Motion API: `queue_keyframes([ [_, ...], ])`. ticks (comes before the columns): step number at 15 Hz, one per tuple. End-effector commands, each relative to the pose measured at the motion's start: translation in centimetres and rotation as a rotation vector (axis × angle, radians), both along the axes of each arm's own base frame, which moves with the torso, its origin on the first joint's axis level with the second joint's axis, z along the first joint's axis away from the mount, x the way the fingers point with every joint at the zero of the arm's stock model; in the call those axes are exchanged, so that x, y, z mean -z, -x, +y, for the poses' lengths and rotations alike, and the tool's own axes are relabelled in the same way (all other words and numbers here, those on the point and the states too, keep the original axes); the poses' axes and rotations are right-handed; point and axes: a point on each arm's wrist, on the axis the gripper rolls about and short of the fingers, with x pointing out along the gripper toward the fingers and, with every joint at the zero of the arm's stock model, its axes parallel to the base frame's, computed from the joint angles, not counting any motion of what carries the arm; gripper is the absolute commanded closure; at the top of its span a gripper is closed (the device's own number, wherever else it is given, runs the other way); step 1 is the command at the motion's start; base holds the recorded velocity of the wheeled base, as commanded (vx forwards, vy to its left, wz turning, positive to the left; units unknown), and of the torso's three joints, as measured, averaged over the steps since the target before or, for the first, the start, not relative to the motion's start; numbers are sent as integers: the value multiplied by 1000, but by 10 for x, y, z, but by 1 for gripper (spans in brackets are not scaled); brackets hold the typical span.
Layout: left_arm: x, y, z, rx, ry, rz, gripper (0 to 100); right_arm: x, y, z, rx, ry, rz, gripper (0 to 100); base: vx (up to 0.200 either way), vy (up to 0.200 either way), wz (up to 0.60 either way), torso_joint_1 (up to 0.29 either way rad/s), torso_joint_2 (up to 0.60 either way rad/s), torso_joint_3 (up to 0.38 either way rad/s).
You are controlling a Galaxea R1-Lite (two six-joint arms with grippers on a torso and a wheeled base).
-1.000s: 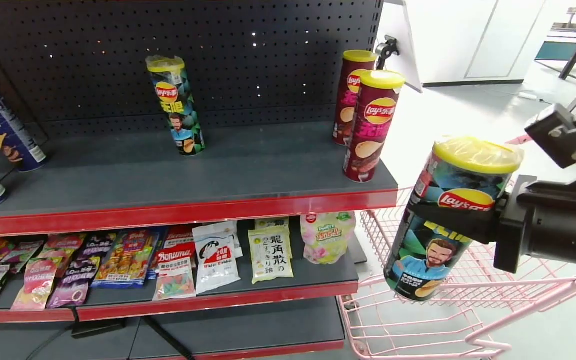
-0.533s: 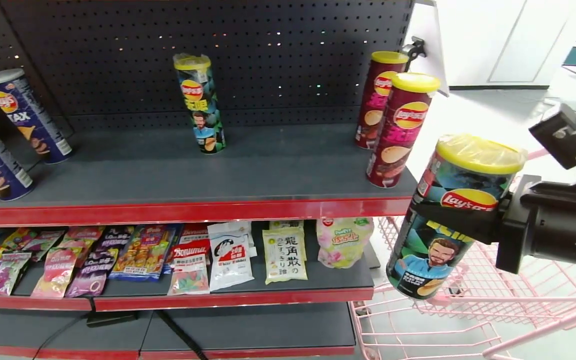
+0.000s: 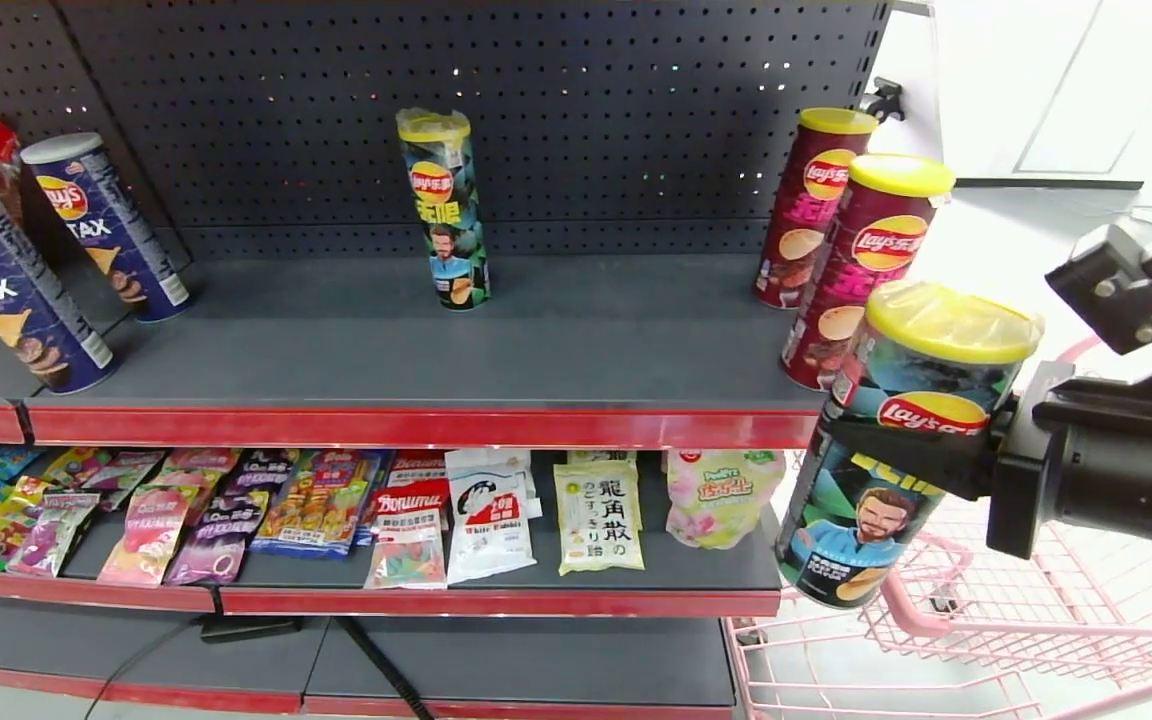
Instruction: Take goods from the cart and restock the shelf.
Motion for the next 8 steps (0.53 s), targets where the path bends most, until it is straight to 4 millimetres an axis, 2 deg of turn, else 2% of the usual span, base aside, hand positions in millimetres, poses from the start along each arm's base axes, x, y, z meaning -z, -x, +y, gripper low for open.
queue_keyframes([
  [1,0,0,0,0,1,2,0,-1,0,1,-6,-11,-20,100,0,200,0,17,12,-2],
  [8,0,0,0,0,1,2,0,0,-10,1,8,-66,-104,100,0,200,0,2,4,4],
])
